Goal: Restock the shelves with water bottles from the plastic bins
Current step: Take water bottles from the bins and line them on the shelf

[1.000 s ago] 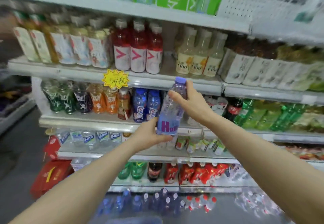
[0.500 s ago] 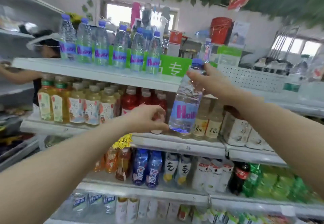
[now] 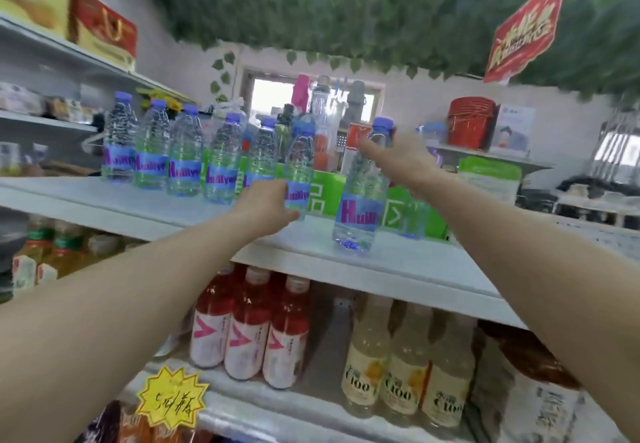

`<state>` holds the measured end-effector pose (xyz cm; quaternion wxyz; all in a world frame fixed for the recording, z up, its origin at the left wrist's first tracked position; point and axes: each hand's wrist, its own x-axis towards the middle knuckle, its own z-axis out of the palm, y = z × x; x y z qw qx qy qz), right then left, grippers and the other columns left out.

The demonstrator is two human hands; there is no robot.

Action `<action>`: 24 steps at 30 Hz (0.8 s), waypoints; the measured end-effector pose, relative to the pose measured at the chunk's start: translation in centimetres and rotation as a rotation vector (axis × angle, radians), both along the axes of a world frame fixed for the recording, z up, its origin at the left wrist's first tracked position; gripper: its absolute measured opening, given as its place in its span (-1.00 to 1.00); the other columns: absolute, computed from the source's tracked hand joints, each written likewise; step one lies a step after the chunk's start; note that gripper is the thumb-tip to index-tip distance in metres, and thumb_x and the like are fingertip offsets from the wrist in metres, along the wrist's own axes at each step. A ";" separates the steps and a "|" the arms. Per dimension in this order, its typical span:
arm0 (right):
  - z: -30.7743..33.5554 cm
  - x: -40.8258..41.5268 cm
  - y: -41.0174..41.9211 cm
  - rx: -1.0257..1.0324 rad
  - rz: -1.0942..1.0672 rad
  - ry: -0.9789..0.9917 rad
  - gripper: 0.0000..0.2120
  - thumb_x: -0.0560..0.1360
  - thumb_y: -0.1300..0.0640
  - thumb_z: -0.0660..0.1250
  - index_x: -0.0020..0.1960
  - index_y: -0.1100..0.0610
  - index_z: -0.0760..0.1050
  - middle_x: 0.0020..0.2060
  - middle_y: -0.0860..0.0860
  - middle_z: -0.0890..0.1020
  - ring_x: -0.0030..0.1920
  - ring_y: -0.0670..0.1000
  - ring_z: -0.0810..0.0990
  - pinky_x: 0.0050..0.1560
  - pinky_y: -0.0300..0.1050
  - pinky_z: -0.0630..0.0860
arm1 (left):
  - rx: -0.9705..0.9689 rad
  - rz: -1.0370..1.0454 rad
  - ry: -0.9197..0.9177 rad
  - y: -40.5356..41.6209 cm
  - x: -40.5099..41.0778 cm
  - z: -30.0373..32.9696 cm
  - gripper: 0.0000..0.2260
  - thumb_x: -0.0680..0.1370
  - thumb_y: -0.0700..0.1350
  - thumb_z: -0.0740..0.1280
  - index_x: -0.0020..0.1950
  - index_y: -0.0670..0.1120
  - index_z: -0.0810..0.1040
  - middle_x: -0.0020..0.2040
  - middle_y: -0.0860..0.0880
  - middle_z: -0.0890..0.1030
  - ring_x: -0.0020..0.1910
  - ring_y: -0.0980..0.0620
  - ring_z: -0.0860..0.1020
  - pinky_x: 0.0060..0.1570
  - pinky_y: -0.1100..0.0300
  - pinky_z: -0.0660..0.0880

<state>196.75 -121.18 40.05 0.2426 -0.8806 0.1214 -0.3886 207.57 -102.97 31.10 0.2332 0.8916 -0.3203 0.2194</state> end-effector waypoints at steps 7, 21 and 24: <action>-0.7 7.6 -3.7 -0.070 0.065 0.034 -0.28 0.54 -0.25 0.27 0.44 0.24 0.21 0.15 0.10 0.56 0.11 0.14 0.57 0.18 0.09 0.52 | 0.028 0.134 0.145 -4.2 4.7 0.6 -0.57 0.52 0.07 0.39 0.23 -0.18 0.43 0.14 -0.15 0.54 0.10 -0.14 0.50 -0.06 0.10 0.40; -1.1 15.4 -6.9 -0.014 0.163 0.010 -0.30 0.56 -0.18 0.29 0.49 0.22 0.14 0.24 0.15 0.51 0.16 0.16 0.54 0.14 0.07 0.51 | 0.013 0.191 0.288 -7.9 9.9 0.4 -0.59 0.49 0.03 0.42 0.19 -0.17 0.40 0.06 -0.09 0.50 -0.01 -0.07 0.47 -0.12 0.16 0.37; -1.1 15.6 -7.0 -0.007 0.181 0.009 -0.31 0.56 -0.16 0.29 0.49 0.22 0.14 0.18 0.12 0.52 0.14 0.14 0.54 0.11 0.05 0.49 | -0.013 0.194 0.273 -8.1 10.6 0.0 -0.50 0.46 0.08 0.45 0.24 -0.17 0.39 0.16 -0.12 0.53 0.14 -0.12 0.51 -0.05 0.14 0.41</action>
